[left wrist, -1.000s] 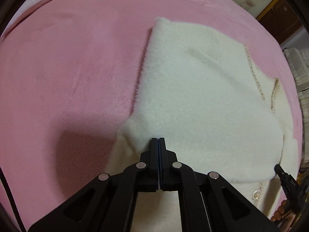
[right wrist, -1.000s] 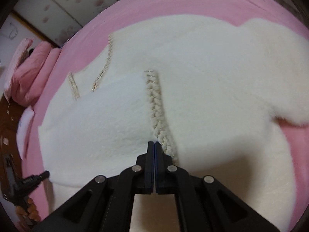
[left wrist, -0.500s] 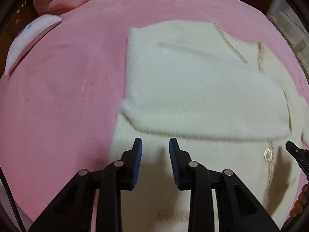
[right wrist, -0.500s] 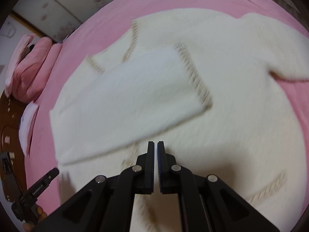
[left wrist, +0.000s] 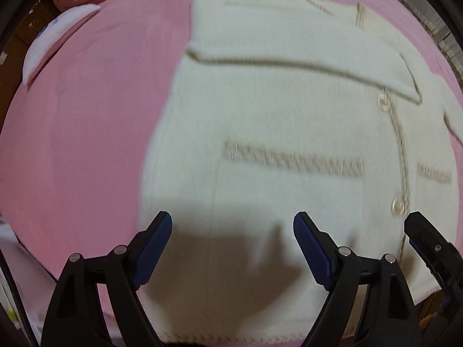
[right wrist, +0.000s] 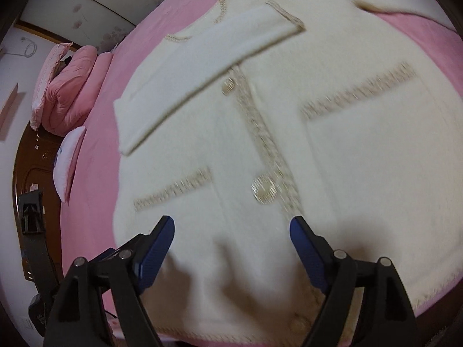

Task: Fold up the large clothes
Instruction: 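Move the right tool to the other sleeve cuff of the cardigan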

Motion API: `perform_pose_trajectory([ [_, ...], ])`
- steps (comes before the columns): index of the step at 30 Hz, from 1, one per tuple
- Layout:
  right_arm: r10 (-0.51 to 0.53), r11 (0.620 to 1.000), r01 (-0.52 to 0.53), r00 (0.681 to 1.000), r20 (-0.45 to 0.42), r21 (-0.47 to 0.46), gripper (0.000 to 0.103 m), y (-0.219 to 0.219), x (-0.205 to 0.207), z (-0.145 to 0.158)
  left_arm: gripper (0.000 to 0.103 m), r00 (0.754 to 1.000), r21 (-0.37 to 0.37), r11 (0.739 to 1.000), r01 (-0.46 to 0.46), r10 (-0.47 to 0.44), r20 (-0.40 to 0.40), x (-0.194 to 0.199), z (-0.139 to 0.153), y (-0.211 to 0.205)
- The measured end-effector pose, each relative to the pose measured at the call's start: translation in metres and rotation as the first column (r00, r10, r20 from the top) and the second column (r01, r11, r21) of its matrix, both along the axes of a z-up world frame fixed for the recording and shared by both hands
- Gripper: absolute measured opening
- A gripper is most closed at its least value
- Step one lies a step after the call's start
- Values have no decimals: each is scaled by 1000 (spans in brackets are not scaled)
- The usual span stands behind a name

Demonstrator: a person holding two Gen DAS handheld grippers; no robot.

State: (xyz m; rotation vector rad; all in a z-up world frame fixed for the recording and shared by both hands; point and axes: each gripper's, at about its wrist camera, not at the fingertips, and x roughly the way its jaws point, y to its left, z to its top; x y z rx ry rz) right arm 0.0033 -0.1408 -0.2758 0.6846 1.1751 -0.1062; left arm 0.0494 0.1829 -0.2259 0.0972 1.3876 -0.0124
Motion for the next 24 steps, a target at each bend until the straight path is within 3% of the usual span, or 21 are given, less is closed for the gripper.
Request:
perform_pose_trajectory([
  [4,26,999,-26,1000,4,-32,82,-7,-32,-3,85,999,-56,998,-32,30,-37,-35,-13,-14],
  [6,37,997,-36,999,17,-65,82,-16,-44,0,85,999,-50,998,-27,25,-47,-50,-16,-28],
  [12,87,991,-88,996,-7,-98,82,-70,-60,13,85,993,-16,995,94,-95,-72,-66,-11,-105],
  [19,22,997,-19,999,35,-79,82,-188,-74,35,85,994,-77,993,86,-91,-63,-66,14,-230],
  [24,-62,996,65,997,47,-60,82,-289,-74,44,87,990,-54,989,138,-138,6,-61,36,-325],
])
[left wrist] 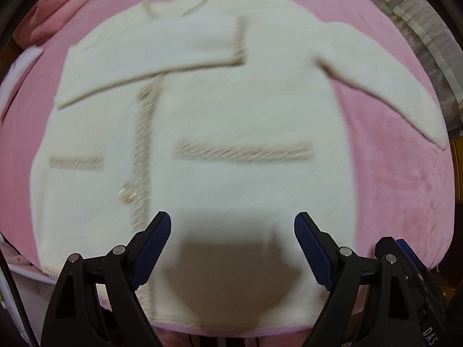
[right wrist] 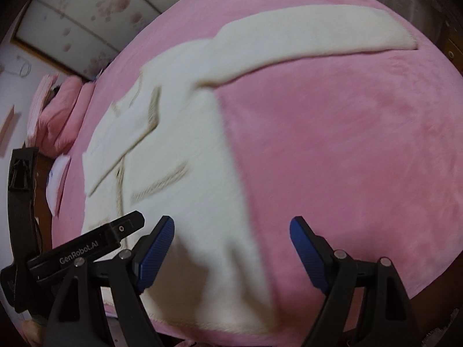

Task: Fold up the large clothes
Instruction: 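Move the right tool to the other sleeve cuff of the cardigan, then grasp the other sleeve cuff with the right tool and lift it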

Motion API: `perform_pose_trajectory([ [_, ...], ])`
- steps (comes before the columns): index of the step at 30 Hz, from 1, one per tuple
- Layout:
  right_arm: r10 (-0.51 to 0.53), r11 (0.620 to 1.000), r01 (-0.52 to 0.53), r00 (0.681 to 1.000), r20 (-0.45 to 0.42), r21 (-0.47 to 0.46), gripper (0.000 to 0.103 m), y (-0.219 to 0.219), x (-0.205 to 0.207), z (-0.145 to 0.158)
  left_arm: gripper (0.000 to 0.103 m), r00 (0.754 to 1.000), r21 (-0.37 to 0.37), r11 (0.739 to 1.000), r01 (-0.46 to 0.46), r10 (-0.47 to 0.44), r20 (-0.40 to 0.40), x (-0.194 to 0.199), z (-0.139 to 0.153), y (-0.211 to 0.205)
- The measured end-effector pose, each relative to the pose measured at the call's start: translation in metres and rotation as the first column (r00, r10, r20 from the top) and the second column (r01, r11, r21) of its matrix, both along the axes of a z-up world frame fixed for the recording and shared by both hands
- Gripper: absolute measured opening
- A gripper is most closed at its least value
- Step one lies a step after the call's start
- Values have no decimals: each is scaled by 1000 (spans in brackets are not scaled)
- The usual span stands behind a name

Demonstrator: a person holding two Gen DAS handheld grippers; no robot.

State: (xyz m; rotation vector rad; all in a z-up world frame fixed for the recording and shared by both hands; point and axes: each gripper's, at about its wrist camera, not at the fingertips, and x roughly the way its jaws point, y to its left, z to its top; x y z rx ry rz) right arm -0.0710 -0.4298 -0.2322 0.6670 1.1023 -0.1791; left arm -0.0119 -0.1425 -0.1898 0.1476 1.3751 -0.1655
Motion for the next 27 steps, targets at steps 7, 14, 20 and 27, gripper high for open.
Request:
perform_pose_trajectory([
  [7,-207,974,204,978,27,96,83,-126,8,-11,88,990,5,991,131,-131,49,33,10,-120],
  [14,-488,861,472,872,44,189,83,-227,19,-60,88,990,-38,990,132,-130,60,55,12,-198],
  [20,-558,828,538,816,147,159,83,-256,47,-73,88,994,-43,994,100,-97,48,87,-6,-224],
  [27,-507,836,543,821,263,-83,80,-256,79,-64,88,998,-25,998,63,-63,15,104,-21,-208],
])
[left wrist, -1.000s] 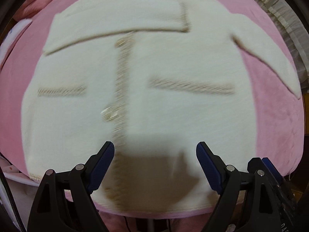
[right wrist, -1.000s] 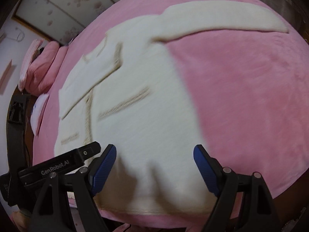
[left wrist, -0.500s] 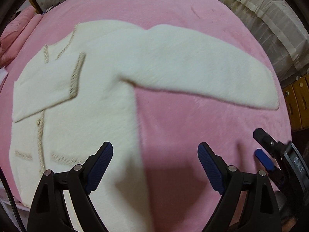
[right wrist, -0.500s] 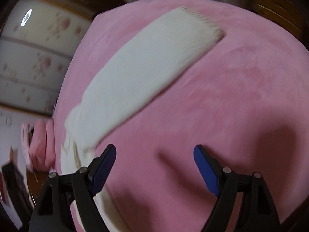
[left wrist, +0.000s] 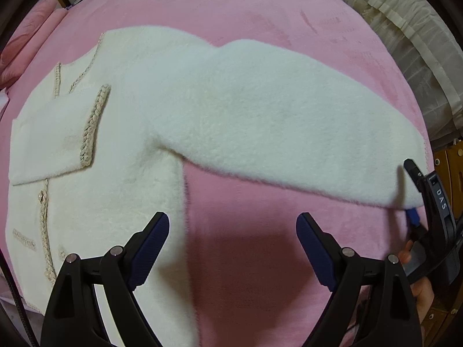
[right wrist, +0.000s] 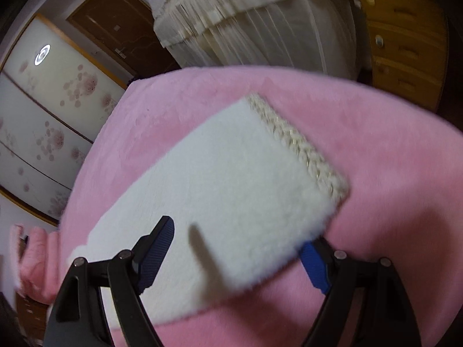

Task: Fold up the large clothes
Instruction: 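Grasp the other sleeve cuff with the right tool and lift it, then fold the held sleeve across the body toward the left tool, then release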

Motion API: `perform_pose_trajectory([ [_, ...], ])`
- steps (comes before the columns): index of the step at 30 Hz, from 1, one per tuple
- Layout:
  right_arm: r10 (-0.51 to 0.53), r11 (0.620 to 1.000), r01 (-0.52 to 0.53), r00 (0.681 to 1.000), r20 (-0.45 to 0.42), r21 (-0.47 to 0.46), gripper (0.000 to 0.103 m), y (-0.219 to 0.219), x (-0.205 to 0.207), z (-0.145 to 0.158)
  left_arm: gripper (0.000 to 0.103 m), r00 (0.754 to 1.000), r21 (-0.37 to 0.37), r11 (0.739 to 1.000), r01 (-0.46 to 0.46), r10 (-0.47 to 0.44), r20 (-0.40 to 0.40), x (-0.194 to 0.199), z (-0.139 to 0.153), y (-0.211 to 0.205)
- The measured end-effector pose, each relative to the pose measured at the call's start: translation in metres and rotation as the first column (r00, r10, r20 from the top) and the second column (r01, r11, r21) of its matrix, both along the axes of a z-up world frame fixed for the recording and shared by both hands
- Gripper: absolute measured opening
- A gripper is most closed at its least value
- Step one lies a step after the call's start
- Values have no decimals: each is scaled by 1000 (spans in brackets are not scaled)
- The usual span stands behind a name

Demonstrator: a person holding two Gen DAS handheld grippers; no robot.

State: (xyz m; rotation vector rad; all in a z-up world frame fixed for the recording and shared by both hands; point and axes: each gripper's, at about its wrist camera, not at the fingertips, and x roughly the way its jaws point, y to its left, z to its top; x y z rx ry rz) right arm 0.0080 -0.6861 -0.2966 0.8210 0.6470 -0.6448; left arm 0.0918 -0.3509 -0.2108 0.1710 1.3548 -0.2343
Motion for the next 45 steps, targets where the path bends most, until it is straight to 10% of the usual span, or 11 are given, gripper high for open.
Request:
perform_pose_trajectory([
  [5,-71,983,51,991,-112,-177,17,11,5,14,88,999,3,999,-37,37,19,8,0,33],
  [11,-89,933,57,993,-74,-355,9,41,5,63,88,993,-55,994,-98,101,55,21,8,100],
  [24,158,835,-107,986,48,-540,8,267,93,164,88,981,-101,982,-162,171,89,51,27,290],
  [40,454,793,-544,828,-329,-276,16,453,190,14,88,972,-88,970,-224,230,58,83,-22,445],
  [45,542,767,-608,785,-301,-203,57,463,189,15,88,967,-115,961,-250,253,14,82,-31,454],
])
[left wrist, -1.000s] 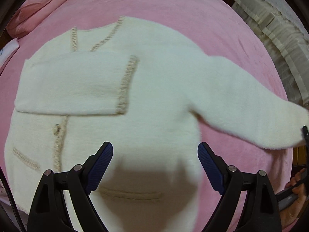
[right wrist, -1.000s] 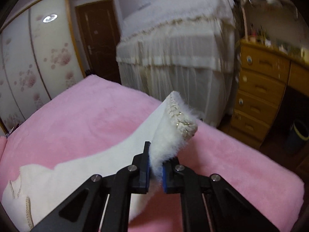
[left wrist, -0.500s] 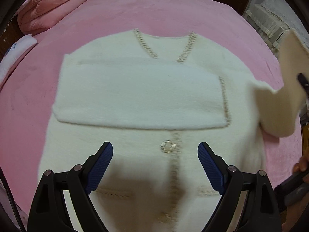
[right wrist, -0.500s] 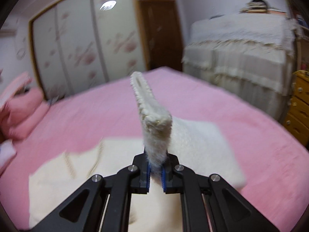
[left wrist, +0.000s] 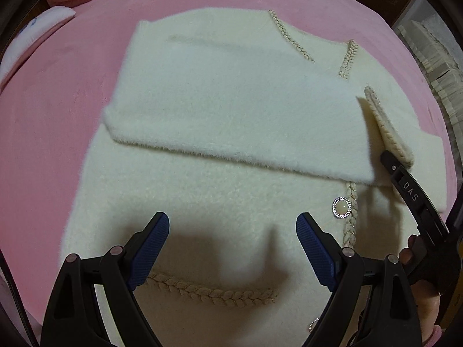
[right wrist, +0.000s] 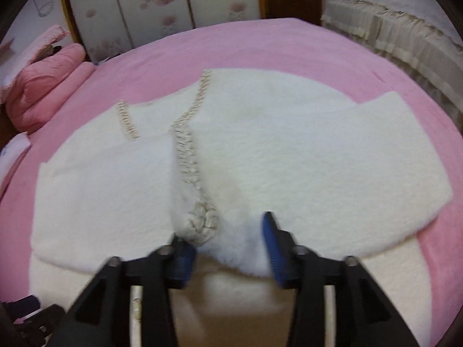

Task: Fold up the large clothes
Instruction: 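Fold the held sleeve across the body toward the left tool, then release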

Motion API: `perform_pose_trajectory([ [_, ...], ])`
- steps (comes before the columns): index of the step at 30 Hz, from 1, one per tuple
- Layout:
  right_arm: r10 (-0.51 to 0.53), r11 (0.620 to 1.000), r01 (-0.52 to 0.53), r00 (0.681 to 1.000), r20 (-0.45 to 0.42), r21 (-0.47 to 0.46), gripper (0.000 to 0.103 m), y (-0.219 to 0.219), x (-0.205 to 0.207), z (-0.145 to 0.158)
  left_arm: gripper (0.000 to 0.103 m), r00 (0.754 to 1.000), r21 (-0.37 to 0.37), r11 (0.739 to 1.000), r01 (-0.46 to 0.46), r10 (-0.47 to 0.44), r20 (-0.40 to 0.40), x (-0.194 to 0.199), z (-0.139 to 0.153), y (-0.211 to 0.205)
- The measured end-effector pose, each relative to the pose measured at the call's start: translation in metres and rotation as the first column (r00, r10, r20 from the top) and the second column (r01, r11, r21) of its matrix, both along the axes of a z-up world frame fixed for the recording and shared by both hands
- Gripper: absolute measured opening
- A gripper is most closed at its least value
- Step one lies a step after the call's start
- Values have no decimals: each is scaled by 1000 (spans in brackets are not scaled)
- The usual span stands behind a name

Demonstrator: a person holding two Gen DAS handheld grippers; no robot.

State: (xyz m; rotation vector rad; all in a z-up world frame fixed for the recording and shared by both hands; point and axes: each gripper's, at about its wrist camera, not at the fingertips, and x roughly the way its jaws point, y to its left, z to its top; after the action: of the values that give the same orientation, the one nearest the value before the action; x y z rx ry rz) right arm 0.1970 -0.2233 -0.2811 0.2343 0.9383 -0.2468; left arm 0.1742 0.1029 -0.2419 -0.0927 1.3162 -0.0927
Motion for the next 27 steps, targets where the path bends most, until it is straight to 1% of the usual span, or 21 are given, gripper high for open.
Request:
perform_pose_trajectory([
  [1,19,1000,-19,1000,-4,15,63,1,2,1,88,1000,-8,1000,0,0,3,0,2,-1],
  [2,35,999,-35,999,-3,25,64,12,-3,1,88,1000,-18,1000,1,-1,8,0,4,-3],
  [4,62,997,-63,998,7,50,65,14,-9,8,88,1000,-54,998,11,-10,25,3,10,-6],
  [6,75,993,-77,997,20,94,69,7,-14,14,88,999,-120,992,31,-26,44,8,18,-12],
  [8,66,988,-72,997,50,136,74,-1,-26,19,88,997,-203,977,66,-57,49,13,23,-24],
  [9,52,987,-61,997,64,147,75,-6,-32,22,88,996,-240,967,81,-71,52,16,24,-29],
  [11,21,989,-30,998,66,148,76,-22,-41,26,88,995,-320,942,103,-92,48,21,26,-49],
  [13,0,990,-8,998,57,143,76,-37,-48,29,88,994,-382,918,109,-107,25,27,21,-66],
  [15,-26,989,17,998,56,148,76,-55,-56,29,88,993,-401,910,106,-114,2,30,16,-86],
  [17,-36,987,28,998,52,156,76,-74,-59,29,88,994,-383,918,100,-113,-10,32,12,-104],
  [20,-48,987,41,998,41,158,76,-100,-67,30,88,993,-374,922,98,-113,-19,37,2,-132],
  [22,-62,984,56,998,27,168,76,-116,-71,29,86,994,-346,934,85,-102,-32,37,-3,-147],
  [23,-71,983,67,997,18,171,76,-122,-75,29,80,995,-314,946,77,-95,-43,39,-11,-155],
  [24,-82,982,80,997,6,173,76,-129,-80,28,75,995,-265,962,67,-86,-58,40,-15,-162],
  [25,-91,980,90,996,-4,175,76,-135,-85,26,65,994,-197,978,69,-84,-72,42,-19,-172],
  [26,-101,979,103,995,-16,178,76,-140,-90,24,61,994,-161,984,74,-86,-70,40,-20,-175],
  [27,-108,977,111,994,-27,181,76,-144,-93,22,61,994,-127,988,85,-93,-58,40,-21,-183],
])
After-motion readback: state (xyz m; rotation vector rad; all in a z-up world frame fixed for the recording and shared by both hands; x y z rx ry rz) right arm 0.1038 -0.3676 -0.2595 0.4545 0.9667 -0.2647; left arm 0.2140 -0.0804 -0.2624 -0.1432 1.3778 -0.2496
